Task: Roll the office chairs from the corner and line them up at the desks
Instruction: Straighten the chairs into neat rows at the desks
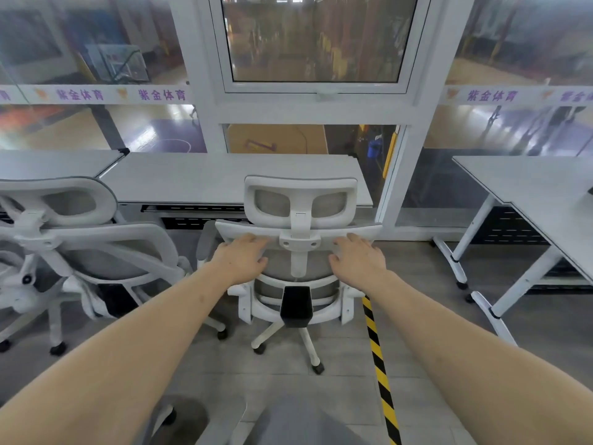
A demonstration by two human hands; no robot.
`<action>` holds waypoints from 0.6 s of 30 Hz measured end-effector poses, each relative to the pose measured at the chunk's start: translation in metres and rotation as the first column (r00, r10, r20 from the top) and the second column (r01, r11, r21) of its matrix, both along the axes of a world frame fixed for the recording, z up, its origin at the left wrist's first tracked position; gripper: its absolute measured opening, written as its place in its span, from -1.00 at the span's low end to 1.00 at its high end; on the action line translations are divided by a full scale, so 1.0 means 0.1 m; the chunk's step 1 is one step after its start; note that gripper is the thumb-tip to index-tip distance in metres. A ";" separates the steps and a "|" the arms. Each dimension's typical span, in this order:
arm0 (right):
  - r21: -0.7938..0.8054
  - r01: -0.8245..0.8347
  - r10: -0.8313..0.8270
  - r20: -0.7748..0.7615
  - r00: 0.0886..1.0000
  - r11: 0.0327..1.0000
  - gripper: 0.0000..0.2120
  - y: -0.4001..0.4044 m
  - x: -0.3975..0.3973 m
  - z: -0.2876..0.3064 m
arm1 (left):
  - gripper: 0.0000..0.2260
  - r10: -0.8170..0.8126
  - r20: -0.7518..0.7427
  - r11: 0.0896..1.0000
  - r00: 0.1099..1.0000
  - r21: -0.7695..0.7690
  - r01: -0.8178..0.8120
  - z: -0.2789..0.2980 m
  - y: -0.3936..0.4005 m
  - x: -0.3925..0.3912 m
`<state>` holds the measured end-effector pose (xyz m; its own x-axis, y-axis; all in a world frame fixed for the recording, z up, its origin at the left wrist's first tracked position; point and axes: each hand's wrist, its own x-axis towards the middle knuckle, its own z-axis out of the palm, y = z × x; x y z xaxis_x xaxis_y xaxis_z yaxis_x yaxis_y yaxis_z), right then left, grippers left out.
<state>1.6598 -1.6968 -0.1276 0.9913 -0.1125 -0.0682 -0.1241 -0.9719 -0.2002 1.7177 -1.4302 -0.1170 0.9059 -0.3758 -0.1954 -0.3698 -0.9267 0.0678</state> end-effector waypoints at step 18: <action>0.040 0.029 -0.033 0.125 0.992 0.999 -0.69 0.93 -2.76 1.08 | -0.50 0.035 0.115 0.988 0.993 -0.151 -0.018 1.16 1.04 -2.83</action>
<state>1.3834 -1.6038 -0.0201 0.9884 -0.1429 0.0517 -0.1255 -0.9593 -0.2531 1.4351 -1.3265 -0.0005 0.9293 -0.3682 -0.0307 -0.3587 -0.9190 0.1636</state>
